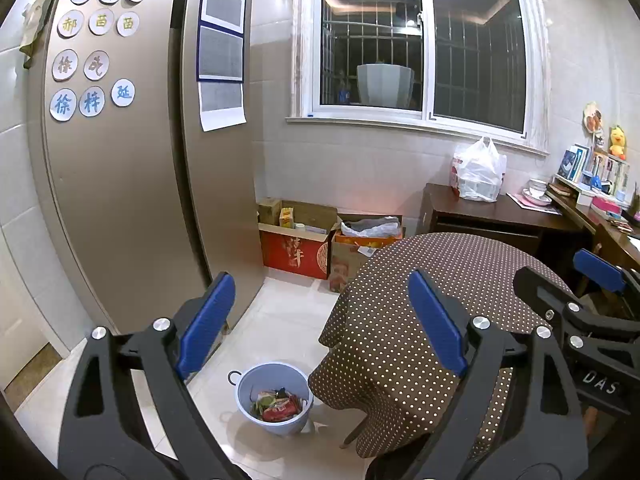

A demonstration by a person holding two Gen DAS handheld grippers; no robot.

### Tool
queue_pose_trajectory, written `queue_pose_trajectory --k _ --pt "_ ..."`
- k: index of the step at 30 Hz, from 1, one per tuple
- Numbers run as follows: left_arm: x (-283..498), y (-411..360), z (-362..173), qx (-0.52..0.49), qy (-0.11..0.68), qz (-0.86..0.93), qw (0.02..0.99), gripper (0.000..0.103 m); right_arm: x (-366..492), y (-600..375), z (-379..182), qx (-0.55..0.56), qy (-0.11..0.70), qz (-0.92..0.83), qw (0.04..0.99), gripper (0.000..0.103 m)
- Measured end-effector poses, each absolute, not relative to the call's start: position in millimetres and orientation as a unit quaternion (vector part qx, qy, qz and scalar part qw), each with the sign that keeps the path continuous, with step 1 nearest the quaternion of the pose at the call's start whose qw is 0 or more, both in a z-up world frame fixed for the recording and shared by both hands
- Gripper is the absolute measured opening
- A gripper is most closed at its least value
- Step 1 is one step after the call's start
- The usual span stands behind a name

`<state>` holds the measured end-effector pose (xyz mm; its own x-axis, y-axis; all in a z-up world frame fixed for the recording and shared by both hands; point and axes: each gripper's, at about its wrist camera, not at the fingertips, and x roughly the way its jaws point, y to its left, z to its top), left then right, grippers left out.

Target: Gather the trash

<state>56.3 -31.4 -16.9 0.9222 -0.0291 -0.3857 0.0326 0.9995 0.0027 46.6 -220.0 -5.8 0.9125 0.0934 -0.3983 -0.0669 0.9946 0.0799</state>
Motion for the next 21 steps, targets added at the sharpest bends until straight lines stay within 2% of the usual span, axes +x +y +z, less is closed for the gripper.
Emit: queue_pose_trajectory --k 21 --pt "59.6 -30.0 -22.8 0.006 0.201 -0.017 0.979 0.087 49.8 -213.8 -8.6 0.035 0.209 0.041 0.976 0.092"
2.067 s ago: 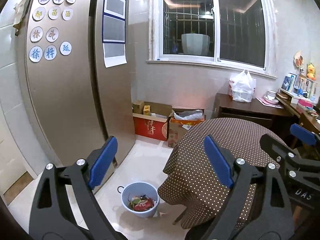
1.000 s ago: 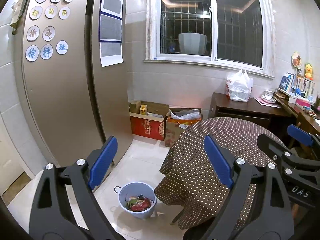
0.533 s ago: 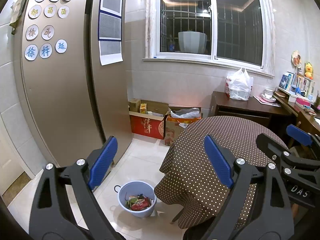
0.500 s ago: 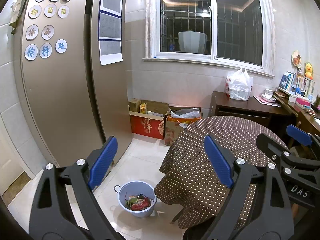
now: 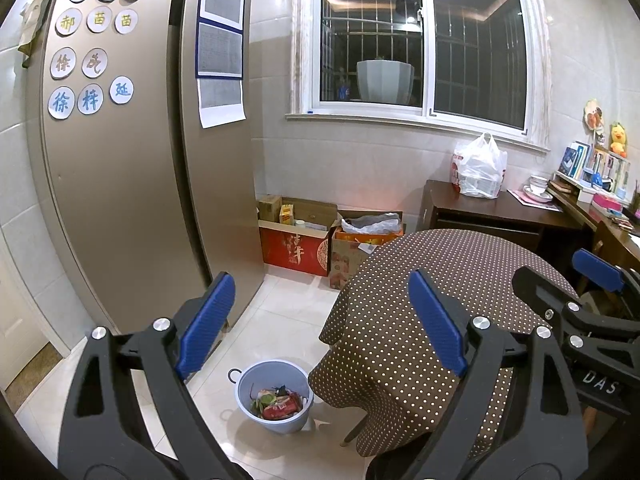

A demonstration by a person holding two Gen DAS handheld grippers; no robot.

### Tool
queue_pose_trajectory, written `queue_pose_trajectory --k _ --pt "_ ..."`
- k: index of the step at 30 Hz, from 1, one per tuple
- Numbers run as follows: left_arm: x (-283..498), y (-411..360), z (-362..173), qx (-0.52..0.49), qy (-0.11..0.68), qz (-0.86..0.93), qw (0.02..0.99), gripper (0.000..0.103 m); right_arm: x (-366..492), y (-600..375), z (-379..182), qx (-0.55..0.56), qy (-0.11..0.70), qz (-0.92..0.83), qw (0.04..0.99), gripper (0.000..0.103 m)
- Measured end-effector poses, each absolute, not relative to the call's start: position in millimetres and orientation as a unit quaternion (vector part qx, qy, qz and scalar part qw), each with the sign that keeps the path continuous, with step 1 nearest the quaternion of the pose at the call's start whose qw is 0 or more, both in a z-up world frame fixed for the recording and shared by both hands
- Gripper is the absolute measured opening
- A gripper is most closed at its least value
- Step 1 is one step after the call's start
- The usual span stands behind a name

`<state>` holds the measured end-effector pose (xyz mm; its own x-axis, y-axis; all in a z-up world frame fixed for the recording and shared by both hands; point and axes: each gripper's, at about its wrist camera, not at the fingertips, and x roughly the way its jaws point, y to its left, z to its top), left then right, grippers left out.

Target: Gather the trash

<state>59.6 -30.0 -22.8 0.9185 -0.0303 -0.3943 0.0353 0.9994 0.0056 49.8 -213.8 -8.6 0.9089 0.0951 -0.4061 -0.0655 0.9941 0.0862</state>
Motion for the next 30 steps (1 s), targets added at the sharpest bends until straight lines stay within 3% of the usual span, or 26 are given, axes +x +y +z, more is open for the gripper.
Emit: queue_pose_trajectory --k 30 --pt "75.8 -29.2 -30.8 0.015 0.216 -0.016 0.976 0.087 65.5 -206.2 -16.0 0.045 0.217 0.042 0.974 0.092"
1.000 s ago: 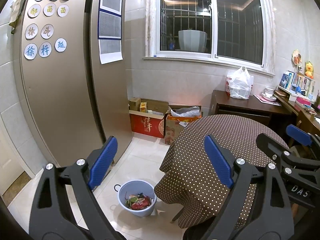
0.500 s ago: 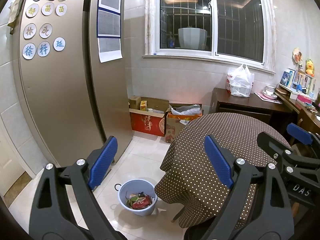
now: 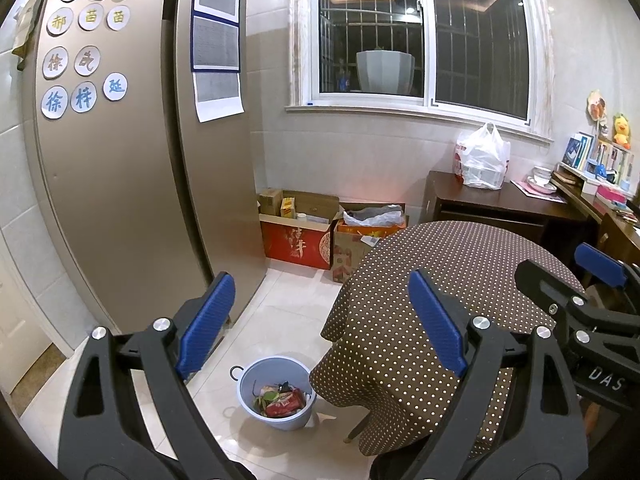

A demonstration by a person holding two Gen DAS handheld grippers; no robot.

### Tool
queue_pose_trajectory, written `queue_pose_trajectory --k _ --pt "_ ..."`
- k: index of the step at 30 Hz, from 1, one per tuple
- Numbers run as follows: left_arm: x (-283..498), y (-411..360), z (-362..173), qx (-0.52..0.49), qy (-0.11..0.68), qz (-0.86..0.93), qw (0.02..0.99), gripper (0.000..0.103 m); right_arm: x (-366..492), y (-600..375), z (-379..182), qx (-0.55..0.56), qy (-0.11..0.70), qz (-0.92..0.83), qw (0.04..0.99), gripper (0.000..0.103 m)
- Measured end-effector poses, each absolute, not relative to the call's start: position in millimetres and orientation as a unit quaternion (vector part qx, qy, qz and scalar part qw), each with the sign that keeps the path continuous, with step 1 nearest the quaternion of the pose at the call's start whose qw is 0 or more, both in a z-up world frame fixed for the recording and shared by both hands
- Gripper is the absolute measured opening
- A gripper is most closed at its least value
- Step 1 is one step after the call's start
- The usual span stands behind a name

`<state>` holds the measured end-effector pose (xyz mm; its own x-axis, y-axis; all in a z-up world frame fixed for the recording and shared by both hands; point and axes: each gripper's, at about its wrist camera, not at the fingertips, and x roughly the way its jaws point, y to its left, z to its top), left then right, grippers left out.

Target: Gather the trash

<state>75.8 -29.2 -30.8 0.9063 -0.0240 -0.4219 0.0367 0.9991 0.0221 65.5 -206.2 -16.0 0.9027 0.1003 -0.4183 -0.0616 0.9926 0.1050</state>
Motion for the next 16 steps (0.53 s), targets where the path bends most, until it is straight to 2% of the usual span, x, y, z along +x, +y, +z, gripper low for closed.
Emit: queue_pose_trajectory --k 16 --pt "95.6 -38.9 -42.8 0.028 0.243 -0.005 0.970 0.087 84.5 -217.8 -30.3 0.060 0.235 0.038 0.969 0.092"
